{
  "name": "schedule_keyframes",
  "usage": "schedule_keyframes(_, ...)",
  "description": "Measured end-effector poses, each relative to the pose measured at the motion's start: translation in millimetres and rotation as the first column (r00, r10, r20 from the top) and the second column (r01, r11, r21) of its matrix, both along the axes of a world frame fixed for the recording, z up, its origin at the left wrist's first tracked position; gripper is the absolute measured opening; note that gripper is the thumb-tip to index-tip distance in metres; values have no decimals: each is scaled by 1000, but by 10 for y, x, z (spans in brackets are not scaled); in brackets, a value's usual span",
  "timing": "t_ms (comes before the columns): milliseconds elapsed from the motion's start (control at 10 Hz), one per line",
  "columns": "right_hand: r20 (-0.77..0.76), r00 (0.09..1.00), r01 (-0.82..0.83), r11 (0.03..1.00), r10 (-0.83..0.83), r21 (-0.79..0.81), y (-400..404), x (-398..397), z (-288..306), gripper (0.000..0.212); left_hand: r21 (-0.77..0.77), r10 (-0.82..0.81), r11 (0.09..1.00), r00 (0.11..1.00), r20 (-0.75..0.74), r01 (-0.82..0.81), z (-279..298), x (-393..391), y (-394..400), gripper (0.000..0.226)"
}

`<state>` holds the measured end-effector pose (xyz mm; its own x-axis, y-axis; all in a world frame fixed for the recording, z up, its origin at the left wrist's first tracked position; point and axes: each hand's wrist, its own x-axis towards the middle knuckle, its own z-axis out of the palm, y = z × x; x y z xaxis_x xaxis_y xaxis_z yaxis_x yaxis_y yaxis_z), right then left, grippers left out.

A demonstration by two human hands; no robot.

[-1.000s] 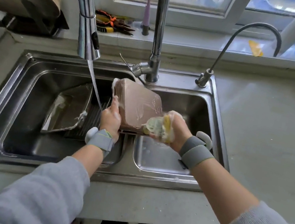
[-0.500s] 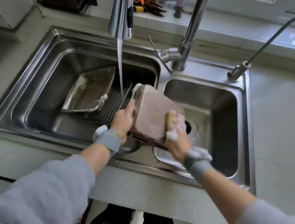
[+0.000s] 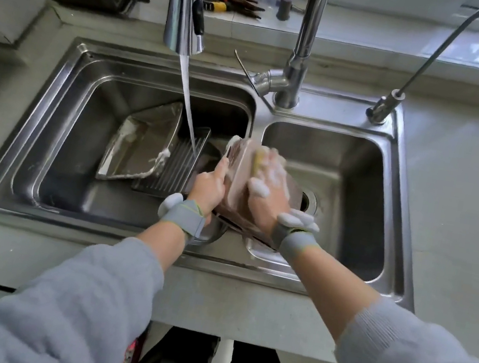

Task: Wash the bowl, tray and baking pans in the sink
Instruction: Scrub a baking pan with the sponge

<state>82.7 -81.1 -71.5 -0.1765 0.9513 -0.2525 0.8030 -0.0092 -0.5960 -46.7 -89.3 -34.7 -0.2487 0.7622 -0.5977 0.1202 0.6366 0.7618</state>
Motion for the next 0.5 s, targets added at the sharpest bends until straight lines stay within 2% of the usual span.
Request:
schedule_keyframes(100,-22,968,-233,931,249,281,-202,71,64,60,-34,-26,999,999,-36,25,-68,-129,25,56)
schedule_keyframes(200,-73,993,-90,995,88,-31,-549,624,-216,58,-47,15,999,1000,-25,-16,-123,-145,9,60)
schedule_keyframes(300,-6,982,181,948,-189,-260,-282,644,-304,59,-40,7,999,1000,-29,-8,-62,-64,-42,71)
schedule_keyframes(400,-107,992,59,993,-70,-98,-129,153,44,59,1,15,1000,1000,27,-15,59,9,-88,74)
schedule_keyframes(500,-129,969,-208,977,212,41,-97,2,233,67,12,54,998,997,53,-54,203,-82,-43,62)
